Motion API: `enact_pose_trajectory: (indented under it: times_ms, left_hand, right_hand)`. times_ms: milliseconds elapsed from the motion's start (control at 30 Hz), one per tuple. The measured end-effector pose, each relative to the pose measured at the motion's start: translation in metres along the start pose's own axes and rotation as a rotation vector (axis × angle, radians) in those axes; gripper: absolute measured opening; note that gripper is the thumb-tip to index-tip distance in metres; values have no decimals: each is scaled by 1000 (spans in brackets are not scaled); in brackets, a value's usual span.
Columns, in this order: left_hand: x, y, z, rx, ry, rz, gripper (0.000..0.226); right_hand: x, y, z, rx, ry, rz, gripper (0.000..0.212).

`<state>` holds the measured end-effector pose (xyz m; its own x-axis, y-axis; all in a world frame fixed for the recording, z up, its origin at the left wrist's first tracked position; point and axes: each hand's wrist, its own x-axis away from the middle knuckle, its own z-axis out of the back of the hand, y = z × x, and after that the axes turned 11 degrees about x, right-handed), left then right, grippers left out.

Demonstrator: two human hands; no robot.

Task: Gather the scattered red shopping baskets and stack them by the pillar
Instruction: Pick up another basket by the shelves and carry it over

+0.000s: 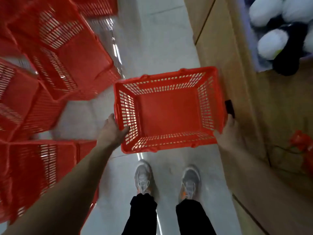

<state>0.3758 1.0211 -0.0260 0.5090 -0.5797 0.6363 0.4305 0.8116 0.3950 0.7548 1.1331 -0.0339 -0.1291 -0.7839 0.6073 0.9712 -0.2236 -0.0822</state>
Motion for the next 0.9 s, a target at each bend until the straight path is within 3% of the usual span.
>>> enact_pose_trajectory:
  times_ms: [200,267,500,667,900]
  left_hand:
    - [-25,-37,-29,65,91,-55,78]
    - [-32,-46,-26,50,170,-40,70]
    - [-37,-71,-10,109,190,-27,32]
    - [19,-75,51,146,316,-29,27]
    - [201,-65,193,234,413,-1,19]
  right_hand:
    - [-15,5,-45,73,112,-22,91]
    - [-21,1,-52,53,80,-5,82]
    - [-26,-28,-61,-161,192,8,66]
    - [34,-38,-3,-225,221,110,50]
    - [197,-74,133,-278,177,191,43]
